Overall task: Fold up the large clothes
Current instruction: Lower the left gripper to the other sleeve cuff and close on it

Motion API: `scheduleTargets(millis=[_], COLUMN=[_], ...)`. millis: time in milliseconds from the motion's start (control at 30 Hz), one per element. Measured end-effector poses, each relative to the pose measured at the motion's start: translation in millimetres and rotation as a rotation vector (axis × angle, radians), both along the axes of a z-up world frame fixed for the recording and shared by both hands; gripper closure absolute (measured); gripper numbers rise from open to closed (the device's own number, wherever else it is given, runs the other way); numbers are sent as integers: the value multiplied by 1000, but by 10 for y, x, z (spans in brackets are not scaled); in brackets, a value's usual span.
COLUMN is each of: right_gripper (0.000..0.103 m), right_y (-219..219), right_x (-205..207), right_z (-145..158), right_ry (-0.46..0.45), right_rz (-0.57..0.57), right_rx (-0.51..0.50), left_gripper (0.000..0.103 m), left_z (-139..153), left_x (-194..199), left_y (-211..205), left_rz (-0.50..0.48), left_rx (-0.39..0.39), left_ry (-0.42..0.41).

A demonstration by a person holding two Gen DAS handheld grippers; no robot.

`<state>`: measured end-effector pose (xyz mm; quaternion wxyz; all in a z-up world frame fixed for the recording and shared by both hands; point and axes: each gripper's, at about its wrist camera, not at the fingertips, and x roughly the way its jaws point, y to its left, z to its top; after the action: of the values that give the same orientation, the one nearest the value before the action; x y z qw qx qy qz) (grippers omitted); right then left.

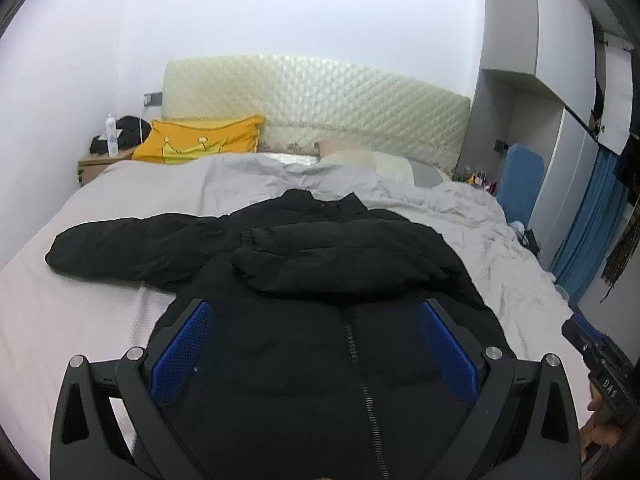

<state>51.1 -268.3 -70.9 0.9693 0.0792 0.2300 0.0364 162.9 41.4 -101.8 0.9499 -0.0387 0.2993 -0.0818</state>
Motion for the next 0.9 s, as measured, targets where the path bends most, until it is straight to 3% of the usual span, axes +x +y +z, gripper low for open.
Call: scheduleTargets(millis=[67,200,300,367,433,600,733,900], right_gripper=[63,47,45,41,25,20,5,1], right_y=[14,12,3,12,16,36,88,138], right_x=[24,19,17,2,-7,28,75,145], right_z=[-25,-37,-39,-45,-54,-72,-100,-127], right_ry=[5,-4,-6,-8,-13,-10,8,44], right_rz=[-2,-15,-17,-25,-39,-52,-69,-78], right_rx=[4,4,13,7,0,-12,-36,-55], left_gripper=[1,1,1,1,1,1,1,1], left_z=[31,154,238,301,343,325,135,-203], left_x=[128,358,539,699,867,1292,1562,1695], left_y=[89,437,732,998,1302,2078,2747,3663], left_rz=[-1,36,51,70,109,194,248,370], left_rx=[26,46,32,21,15,22,-47,-187], left_ry=[19,24,42,51,64,100,159,180])
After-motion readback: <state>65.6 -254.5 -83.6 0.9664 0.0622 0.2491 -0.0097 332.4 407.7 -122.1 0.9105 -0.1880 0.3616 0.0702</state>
